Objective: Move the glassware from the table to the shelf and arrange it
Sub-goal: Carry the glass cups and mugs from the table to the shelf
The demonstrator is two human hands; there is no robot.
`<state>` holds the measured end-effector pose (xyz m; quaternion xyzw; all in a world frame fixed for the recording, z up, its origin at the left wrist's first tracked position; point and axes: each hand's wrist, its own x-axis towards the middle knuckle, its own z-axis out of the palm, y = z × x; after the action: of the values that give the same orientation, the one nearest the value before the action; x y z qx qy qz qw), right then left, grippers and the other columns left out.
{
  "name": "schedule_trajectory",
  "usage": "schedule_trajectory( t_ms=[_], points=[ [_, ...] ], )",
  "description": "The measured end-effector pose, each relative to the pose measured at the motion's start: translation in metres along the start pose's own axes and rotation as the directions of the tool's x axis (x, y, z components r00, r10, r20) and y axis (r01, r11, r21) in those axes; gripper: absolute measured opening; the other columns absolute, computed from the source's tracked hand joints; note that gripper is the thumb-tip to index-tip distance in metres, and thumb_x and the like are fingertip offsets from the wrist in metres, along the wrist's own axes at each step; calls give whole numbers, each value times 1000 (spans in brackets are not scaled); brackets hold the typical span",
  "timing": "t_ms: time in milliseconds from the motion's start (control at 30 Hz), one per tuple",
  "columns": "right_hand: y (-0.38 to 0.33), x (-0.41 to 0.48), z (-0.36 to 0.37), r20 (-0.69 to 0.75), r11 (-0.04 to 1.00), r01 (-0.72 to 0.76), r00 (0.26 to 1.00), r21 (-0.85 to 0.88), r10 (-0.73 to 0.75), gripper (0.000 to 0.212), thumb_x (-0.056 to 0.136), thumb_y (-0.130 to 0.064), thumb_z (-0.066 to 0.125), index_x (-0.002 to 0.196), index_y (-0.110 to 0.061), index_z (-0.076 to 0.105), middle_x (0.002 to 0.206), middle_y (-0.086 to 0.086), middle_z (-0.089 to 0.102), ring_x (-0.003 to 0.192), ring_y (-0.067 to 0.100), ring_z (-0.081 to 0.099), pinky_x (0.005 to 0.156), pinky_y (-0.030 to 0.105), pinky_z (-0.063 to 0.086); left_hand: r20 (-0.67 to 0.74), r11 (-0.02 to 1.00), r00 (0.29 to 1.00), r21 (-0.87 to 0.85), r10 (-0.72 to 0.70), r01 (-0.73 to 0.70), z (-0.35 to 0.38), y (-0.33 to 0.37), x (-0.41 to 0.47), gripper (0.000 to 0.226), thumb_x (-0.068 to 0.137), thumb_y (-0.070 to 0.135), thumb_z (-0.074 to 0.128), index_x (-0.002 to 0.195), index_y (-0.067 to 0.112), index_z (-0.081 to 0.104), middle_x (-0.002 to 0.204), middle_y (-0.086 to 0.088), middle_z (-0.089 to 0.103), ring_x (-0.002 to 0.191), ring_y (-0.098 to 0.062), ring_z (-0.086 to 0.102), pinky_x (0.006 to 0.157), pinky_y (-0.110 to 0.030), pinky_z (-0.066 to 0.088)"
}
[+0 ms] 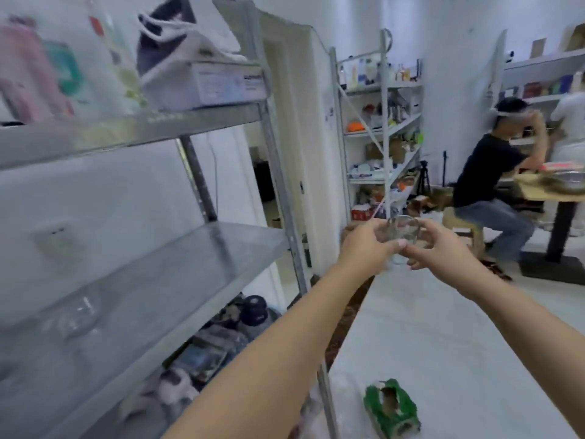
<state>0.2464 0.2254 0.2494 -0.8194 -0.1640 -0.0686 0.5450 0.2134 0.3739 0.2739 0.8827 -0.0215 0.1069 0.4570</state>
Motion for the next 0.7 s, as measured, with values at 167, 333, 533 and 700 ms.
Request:
schedule_trajectory(
  t_ms=[167, 333, 533, 700],
  points=[
    [-75, 39, 101, 130, 988, 133, 981, 74, -142, 55, 86, -25, 73, 135, -19, 50, 113, 3, 66, 74, 19, 71, 59, 26, 56, -223, 995, 973, 63, -58, 74, -114, -27, -14, 57, 85, 42, 68, 135, 24, 49, 125, -1, 62, 113, -19, 58, 87, -33, 47],
    [-139, 66, 196, 253, 969, 199, 939, 148, -231, 60, 87, -27, 72, 139, -15, 45, 116, 6, 63, 80, 27, 71, 68, 35, 60, -384, 983, 914, 70, -132, 171, -215, -63, -23, 53, 83, 42, 70, 130, 22, 54, 120, 0, 66, 109, -20, 61, 88, -33, 49],
    [-174, 75, 309, 406, 958, 138, 883, 252, -234, 53, 89, -18, 68, 137, -14, 47, 115, 11, 65, 83, 35, 71, 75, 44, 61, -532, 956, 825, 88, -192, 280, -288, -126, -48, 45, 84, 41, 68, 122, 19, 59, 119, 0, 65, 109, -21, 61, 93, -37, 49],
    [-196, 79, 387, 551, 951, 102, 794, 293, -255, 44, 90, -11, 65, 132, -11, 51, 107, 11, 66, 74, 25, 65, 69, 34, 59, -657, 917, 701, 36, -278, 398, -331, -175, -62, 44, 85, 41, 66, 123, 19, 59, 117, -1, 65, 106, -21, 62, 85, -32, 48]
  ],
)
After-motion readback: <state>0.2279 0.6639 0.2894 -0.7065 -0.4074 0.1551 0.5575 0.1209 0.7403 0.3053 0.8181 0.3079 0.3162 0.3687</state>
